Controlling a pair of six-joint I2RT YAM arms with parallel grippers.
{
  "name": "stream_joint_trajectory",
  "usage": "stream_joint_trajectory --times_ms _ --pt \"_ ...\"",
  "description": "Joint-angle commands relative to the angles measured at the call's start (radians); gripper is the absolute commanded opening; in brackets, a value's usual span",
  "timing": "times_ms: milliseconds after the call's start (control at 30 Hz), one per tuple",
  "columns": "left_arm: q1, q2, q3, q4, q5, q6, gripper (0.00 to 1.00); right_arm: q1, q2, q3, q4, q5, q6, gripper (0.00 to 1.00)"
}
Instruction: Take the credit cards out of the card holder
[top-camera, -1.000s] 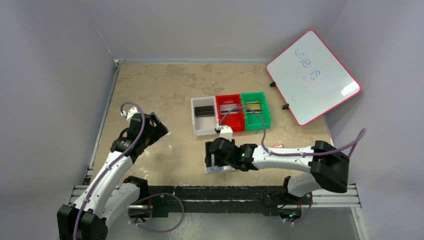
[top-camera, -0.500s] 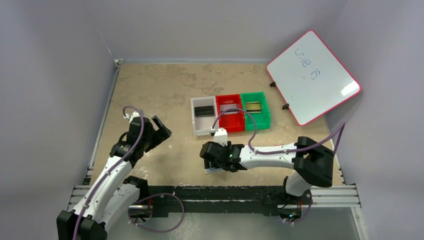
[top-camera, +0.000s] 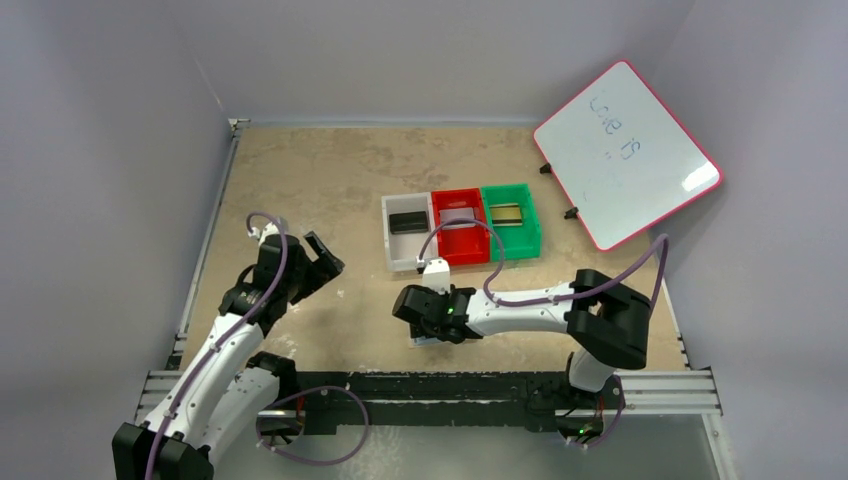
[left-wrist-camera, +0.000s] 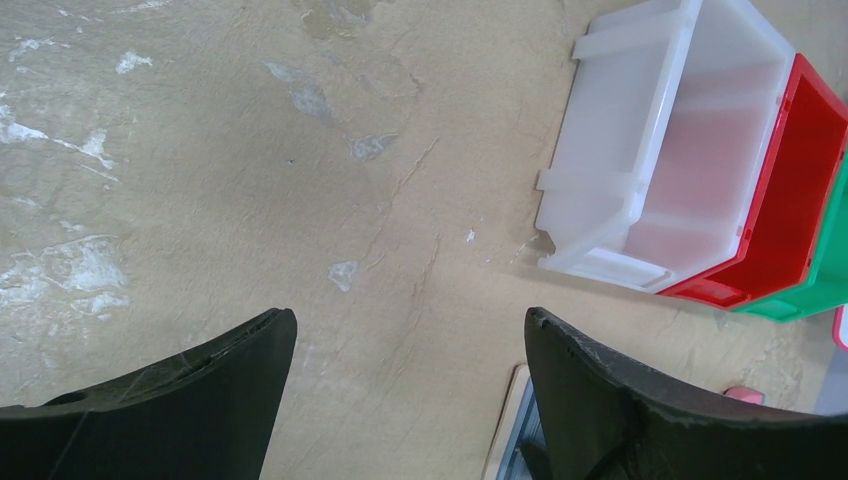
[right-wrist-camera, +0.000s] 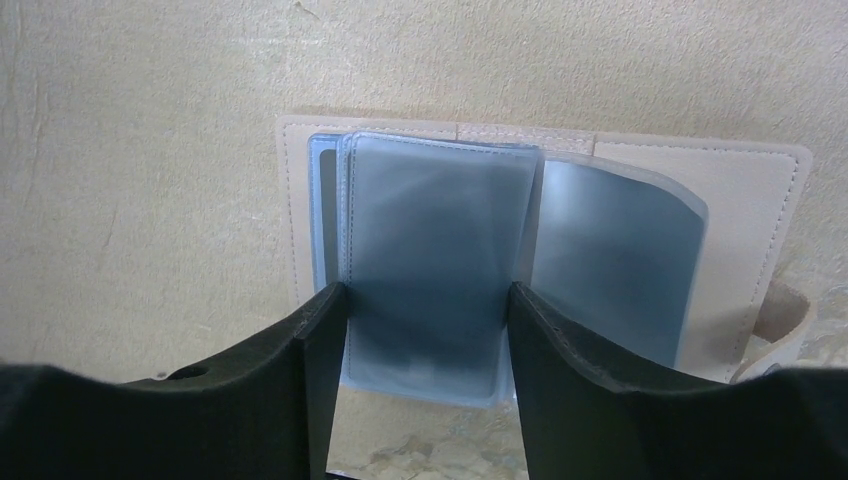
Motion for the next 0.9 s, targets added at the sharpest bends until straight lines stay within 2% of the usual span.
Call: stream_joint_trajectory --times_ms 0,133,533,867 --pt "-0.008 -0.002 0.017 0.046 0.010 0.010 0.84 0.004 -0.005 -0.005 0.017 -0.009 0.011 0.55" --pt "-0.012 0.002 0.016 0.045 0.011 0.009 0.84 0.002 -0.031 -0.026 0.073 -0.040 -0.008 0.61" --pt "-0.016 0.016 0.015 0.048 0.017 0.006 0.83 -0.010 -0.041 -0.027 0.110 -0.047 -0.016 0.67" --pt "-0.018 0.025 0.015 0.048 0.018 0.008 0.83 -0.026 -0.034 -0.032 0.110 -0.047 -0.016 0.53"
